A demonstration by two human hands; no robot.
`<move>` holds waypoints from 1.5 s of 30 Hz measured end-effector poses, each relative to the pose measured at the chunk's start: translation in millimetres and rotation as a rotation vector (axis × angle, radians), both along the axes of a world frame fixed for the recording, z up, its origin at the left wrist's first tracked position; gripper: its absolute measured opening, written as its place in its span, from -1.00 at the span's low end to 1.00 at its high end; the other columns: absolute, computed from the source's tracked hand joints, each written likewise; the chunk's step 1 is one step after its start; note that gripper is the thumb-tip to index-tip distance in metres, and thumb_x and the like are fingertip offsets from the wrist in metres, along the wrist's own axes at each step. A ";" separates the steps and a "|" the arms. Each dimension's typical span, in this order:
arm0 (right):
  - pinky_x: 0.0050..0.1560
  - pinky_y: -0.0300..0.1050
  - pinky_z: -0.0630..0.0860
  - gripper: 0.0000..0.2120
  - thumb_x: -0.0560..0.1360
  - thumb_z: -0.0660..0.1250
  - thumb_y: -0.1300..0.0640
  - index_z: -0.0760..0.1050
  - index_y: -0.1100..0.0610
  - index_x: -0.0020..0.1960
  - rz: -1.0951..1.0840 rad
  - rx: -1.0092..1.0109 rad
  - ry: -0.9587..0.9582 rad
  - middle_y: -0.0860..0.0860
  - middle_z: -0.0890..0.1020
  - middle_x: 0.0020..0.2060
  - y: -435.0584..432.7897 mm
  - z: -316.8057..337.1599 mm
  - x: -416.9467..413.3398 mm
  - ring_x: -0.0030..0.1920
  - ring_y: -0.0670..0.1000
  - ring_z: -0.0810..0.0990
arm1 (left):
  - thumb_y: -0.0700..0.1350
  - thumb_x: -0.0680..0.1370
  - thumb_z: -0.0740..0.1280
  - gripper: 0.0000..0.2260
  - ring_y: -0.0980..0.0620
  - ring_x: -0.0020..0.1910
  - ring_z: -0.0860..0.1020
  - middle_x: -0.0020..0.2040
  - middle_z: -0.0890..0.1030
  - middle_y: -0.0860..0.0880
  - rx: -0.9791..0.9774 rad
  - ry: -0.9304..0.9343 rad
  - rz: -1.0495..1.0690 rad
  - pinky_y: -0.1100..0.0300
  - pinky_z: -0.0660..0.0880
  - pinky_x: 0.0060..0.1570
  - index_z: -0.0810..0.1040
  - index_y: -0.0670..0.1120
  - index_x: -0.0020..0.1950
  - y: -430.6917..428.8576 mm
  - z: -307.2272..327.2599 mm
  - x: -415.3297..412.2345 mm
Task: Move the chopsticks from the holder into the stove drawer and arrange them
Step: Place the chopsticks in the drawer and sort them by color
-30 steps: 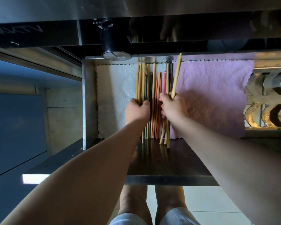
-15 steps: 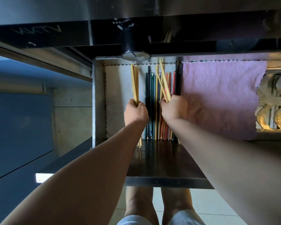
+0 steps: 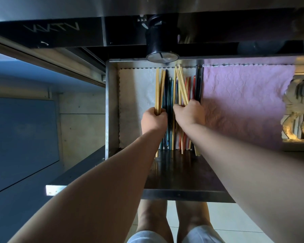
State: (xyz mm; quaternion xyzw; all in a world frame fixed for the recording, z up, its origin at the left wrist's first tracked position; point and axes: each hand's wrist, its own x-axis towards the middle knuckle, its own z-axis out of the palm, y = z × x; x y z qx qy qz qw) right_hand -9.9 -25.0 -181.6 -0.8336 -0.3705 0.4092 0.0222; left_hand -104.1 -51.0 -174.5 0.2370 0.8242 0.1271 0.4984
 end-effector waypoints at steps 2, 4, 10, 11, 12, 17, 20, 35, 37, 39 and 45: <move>-0.15 -0.10 0.43 -0.70 0.51 0.22 0.03 0.54 0.20 0.10 0.013 0.016 0.022 0.13 0.62 0.00 -3.3 5.8 5.8 -0.08 0.16 0.56 | -0.10 0.51 0.35 -0.89 0.06 -0.47 0.42 -0.43 0.48 0.03 -0.009 -0.023 -0.014 0.28 0.29 -0.48 0.58 -0.08 -0.20 1.5 0.6 5.0; -0.14 -0.10 0.40 -0.73 0.53 0.16 0.04 0.52 0.17 0.07 0.031 0.023 0.026 0.13 0.60 -0.02 -6.6 8.7 13.2 -0.09 0.17 0.53 | -0.10 0.49 0.38 -0.91 0.06 -0.45 0.45 -0.41 0.52 0.02 -0.014 -0.031 -0.046 0.28 0.30 -0.49 0.61 -0.07 -0.19 2.4 0.5 13.1; -0.15 -0.05 0.50 -0.74 0.56 0.16 0.05 0.51 0.19 0.06 -0.042 0.085 0.097 0.11 0.58 -0.09 -13.8 13.8 30.1 -0.12 0.15 0.57 | -0.13 0.52 0.34 -0.82 0.01 -0.36 0.49 -0.35 0.53 0.00 -0.001 0.096 -0.091 0.24 0.36 -0.40 0.50 -0.05 -0.30 3.1 -4.1 30.4; -0.17 -0.04 0.52 -0.76 0.55 0.17 0.05 0.50 0.20 0.02 -0.068 0.106 0.115 0.11 0.59 -0.12 -14.6 13.5 32.9 -0.14 0.15 0.57 | -0.12 0.53 0.34 -0.80 0.03 -0.37 0.48 -0.35 0.52 0.01 0.001 0.106 -0.093 0.24 0.34 -0.42 0.48 -0.03 -0.31 2.1 -5.1 31.9; -0.22 -0.06 0.49 -0.78 0.54 0.17 0.06 0.49 0.20 -0.05 -0.091 0.120 0.127 0.10 0.57 -0.18 -15.0 13.8 35.5 -0.18 0.14 0.55 | -0.13 0.53 0.34 -0.80 0.06 -0.37 0.47 -0.35 0.52 0.02 0.006 0.112 -0.090 0.25 0.33 -0.43 0.47 -0.02 -0.30 1.1 -5.9 32.7; -0.44 -0.20 0.28 -0.86 0.53 0.18 0.10 0.39 0.14 -0.17 -0.153 0.138 0.158 -0.03 0.44 -0.36 -15.3 7.5 45.5 -0.39 -0.01 0.43 | -0.12 0.54 0.34 -0.86 0.07 -0.37 0.48 -0.35 0.51 0.04 0.009 0.143 -0.097 0.27 0.32 -0.45 0.51 -0.03 -0.23 0.9 -10.3 35.7; -0.47 -0.21 0.26 -0.85 0.53 0.18 0.11 0.37 0.15 -0.17 -0.155 0.131 0.166 -0.03 0.42 -0.37 -14.8 5.7 48.9 -0.42 -0.05 0.39 | -0.12 0.53 0.35 -0.86 0.03 -0.38 0.48 -0.35 0.52 0.01 -0.007 0.153 -0.137 0.23 0.35 -0.39 0.52 -0.05 -0.24 0.6 -12.2 41.3; -0.06 0.23 0.61 -0.67 0.40 0.18 -0.19 0.46 0.06 -0.08 -0.257 0.052 0.261 0.20 0.64 -0.08 -18.4 -15.3 41.6 -0.10 0.23 0.64 | -0.18 0.49 0.34 -0.78 0.04 -0.45 0.44 -0.37 0.47 -0.02 -0.063 0.098 -0.152 0.27 0.28 -0.51 0.40 -0.08 -0.34 9.2 -12.2 45.7; -0.08 0.24 0.61 -0.65 0.35 0.18 -0.20 0.47 0.06 -0.10 -0.273 0.048 0.267 0.20 0.64 -0.11 -19.4 -15.5 40.3 -0.15 0.20 0.62 | -0.16 0.48 0.36 -0.79 0.00 -0.42 0.47 -0.35 0.50 -0.04 -0.058 0.117 -0.170 0.26 0.33 -0.49 0.42 -0.08 -0.32 8.1 -13.1 45.8; -0.08 0.21 0.61 -0.70 0.40 0.20 -0.16 0.48 0.06 -0.11 -0.277 0.037 0.260 0.19 0.64 -0.13 -18.8 -11.9 40.1 -0.15 0.21 0.63 | -0.15 0.49 0.38 -0.85 -0.05 -0.35 0.54 -0.28 0.57 -0.07 -0.056 0.137 -0.192 0.20 0.45 -0.41 0.49 -0.11 -0.26 7.8 -14.5 47.4; -0.21 0.03 0.60 -0.86 0.51 0.32 0.03 0.54 0.10 -0.13 -0.292 0.056 0.259 0.09 0.60 -0.28 -17.1 -5.2 45.8 -0.28 0.12 0.58 | -0.16 0.46 0.37 -0.87 -0.03 -0.37 0.53 -0.30 0.55 -0.07 -0.079 0.102 -0.186 0.25 0.39 -0.44 0.49 -0.11 -0.27 11.5 -11.2 47.1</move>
